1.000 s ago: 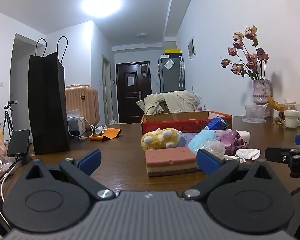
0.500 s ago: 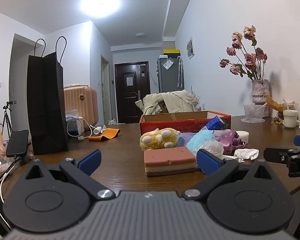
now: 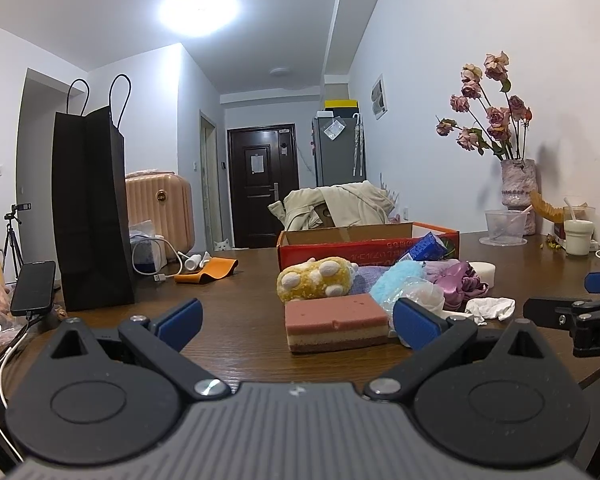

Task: Organize soft objects

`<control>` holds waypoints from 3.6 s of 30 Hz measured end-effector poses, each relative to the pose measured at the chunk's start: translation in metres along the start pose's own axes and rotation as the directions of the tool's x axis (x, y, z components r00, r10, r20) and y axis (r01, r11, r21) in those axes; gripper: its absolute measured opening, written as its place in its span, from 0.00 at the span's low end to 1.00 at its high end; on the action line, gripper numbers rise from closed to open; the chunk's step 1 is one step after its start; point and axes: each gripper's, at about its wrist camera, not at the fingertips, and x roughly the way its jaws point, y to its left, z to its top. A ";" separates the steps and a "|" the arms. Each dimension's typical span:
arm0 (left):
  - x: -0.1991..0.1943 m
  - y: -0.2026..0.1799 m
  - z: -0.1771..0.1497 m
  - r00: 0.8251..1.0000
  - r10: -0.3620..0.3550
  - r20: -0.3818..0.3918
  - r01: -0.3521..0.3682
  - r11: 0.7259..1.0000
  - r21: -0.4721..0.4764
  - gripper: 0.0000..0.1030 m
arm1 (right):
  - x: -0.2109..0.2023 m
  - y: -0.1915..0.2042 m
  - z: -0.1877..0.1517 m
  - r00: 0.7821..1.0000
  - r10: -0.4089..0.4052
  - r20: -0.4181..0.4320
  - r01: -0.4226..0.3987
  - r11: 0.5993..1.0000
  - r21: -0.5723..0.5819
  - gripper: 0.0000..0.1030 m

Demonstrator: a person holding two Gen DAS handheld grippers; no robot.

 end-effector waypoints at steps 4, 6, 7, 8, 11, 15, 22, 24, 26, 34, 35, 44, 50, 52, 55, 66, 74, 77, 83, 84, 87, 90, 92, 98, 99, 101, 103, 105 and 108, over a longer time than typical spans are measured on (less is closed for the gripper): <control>0.000 0.000 0.000 1.000 0.000 0.001 0.000 1.000 0.001 1.00 | 0.000 0.000 0.000 1.000 0.001 0.000 -0.001 1.000 0.000 1.00; 0.000 0.000 0.000 1.000 -0.001 0.000 0.001 1.000 0.002 1.00 | 0.000 0.000 0.000 1.000 0.001 -0.003 -0.001 1.000 -0.001 1.00; 0.000 -0.001 0.000 1.000 -0.001 0.000 0.001 1.000 0.001 1.00 | 0.000 0.000 -0.001 1.000 0.001 -0.003 -0.001 1.000 -0.001 1.00; 0.000 -0.001 0.000 1.000 0.000 0.001 0.000 1.000 0.001 1.00 | 0.000 0.000 -0.001 1.000 0.001 -0.002 -0.001 1.000 0.000 1.00; 0.000 -0.001 -0.001 1.000 0.000 0.003 0.000 1.000 0.001 1.00 | 0.000 0.000 -0.001 1.000 0.001 -0.002 -0.001 1.000 -0.001 1.00; 0.000 -0.002 0.000 1.000 0.000 0.002 0.000 1.000 0.000 1.00 | 0.000 0.000 -0.001 1.000 0.001 -0.004 -0.001 1.000 -0.001 1.00; -0.001 -0.001 0.000 1.000 -0.001 0.002 0.001 1.000 -0.001 1.00 | -0.001 0.000 -0.001 1.000 0.003 -0.006 -0.003 1.000 -0.001 1.00; -0.001 -0.002 0.000 1.000 -0.001 0.001 0.001 1.000 0.000 1.00 | -0.001 0.000 -0.001 1.000 0.004 -0.005 -0.004 1.000 -0.003 1.00; -0.001 -0.002 0.000 1.000 -0.001 0.001 0.001 1.000 -0.001 1.00 | -0.001 0.001 -0.001 1.000 0.005 -0.004 -0.005 1.000 -0.006 1.00; -0.002 -0.002 0.000 1.000 -0.001 0.002 0.001 1.000 0.000 1.00 | -0.001 0.001 -0.001 1.000 0.005 -0.005 -0.005 1.000 -0.005 1.00; -0.002 -0.002 0.000 1.000 -0.001 0.002 0.001 1.000 0.000 1.00 | -0.001 0.001 -0.001 1.000 0.004 -0.004 -0.004 1.000 -0.006 1.00; -0.002 -0.002 0.000 1.000 -0.002 0.000 0.002 1.000 0.000 1.00 | -0.001 0.001 -0.001 1.000 0.005 -0.005 -0.005 1.000 -0.005 1.00; -0.002 -0.002 0.000 1.000 -0.002 0.000 0.002 1.000 -0.002 1.00 | -0.001 0.000 -0.002 1.000 0.005 -0.008 -0.005 1.000 -0.005 1.00; 0.000 -0.001 -0.001 1.000 -0.007 0.005 0.007 1.000 0.009 1.00 | 0.001 -0.001 -0.001 1.000 0.013 -0.009 -0.013 1.000 -0.005 1.00; 0.013 0.009 0.004 0.999 0.037 0.025 -0.038 0.999 0.021 1.00 | 0.008 -0.003 0.006 1.000 0.011 -0.005 -0.011 1.000 -0.015 1.00; 0.084 0.047 0.042 0.998 0.020 -0.052 -0.024 0.998 -0.065 1.00 | 0.073 -0.026 0.052 1.000 0.013 -0.024 -0.012 1.000 0.029 1.00; 0.134 0.045 0.029 0.957 -0.144 -0.252 0.123 0.988 -0.095 0.73 | 0.093 0.000 0.062 0.936 0.338 -0.096 -0.330 0.939 0.095 0.63; 0.152 0.051 0.022 0.933 -0.180 -0.312 0.149 0.981 -0.120 0.60 | 0.116 0.027 0.053 0.880 0.431 -0.198 -0.420 0.902 0.099 0.29; 0.174 0.062 0.012 0.886 -0.264 -0.381 0.201 0.960 -0.197 0.58 | 0.156 0.043 0.045 0.876 0.381 -0.296 -0.344 0.923 0.170 0.29; 0.175 0.065 0.012 0.884 -0.268 -0.382 0.203 0.958 -0.202 0.58 | 0.160 0.042 0.046 0.887 0.351 -0.298 -0.305 0.933 0.190 0.35; 0.178 0.074 0.012 0.876 -0.281 -0.391 0.204 0.953 -0.226 0.58 | 0.169 0.039 0.049 0.904 0.298 -0.305 -0.235 0.945 0.226 0.37; 0.183 0.084 0.013 0.834 -0.358 -0.419 0.233 0.918 -0.322 0.58 | 0.180 0.044 0.048 0.890 0.329 -0.315 -0.247 0.930 0.272 0.39; 0.184 0.088 0.012 0.812 -0.408 -0.418 0.254 0.891 -0.376 0.46 | 0.189 0.051 0.048 0.883 0.333 -0.332 -0.241 0.927 0.288 0.38; 0.171 0.090 0.012 0.809 -0.422 -0.409 0.241 0.874 -0.423 0.36 | 0.185 0.060 0.048 0.884 0.291 -0.365 -0.198 0.942 0.271 0.25; 0.168 0.088 0.014 0.814 -0.416 -0.405 0.239 0.876 -0.420 0.36 | 0.182 0.061 0.049 0.885 0.287 -0.367 -0.196 0.944 0.265 0.24; 0.163 0.088 0.024 0.832 -0.407 -0.377 0.238 0.876 -0.419 0.35 | 0.175 0.062 0.054 0.894 0.285 -0.345 -0.200 0.944 0.261 0.24; 0.161 0.092 0.039 0.851 -0.414 -0.322 0.256 0.864 -0.434 0.35 | 0.163 0.064 0.072 0.920 0.272 -0.281 -0.213 0.952 0.222 0.24; 0.169 0.097 0.062 0.862 -0.431 -0.267 0.282 0.845 -0.454 0.35 | 0.160 0.064 0.094 0.939 0.264 -0.220 -0.227 0.957 0.178 0.24; 0.210 0.098 0.105 0.849 -0.470 -0.241 0.321 0.821 -0.472 0.35 | 0.175 0.058 0.135 0.961 0.237 -0.145 -0.227 0.971 0.080 0.24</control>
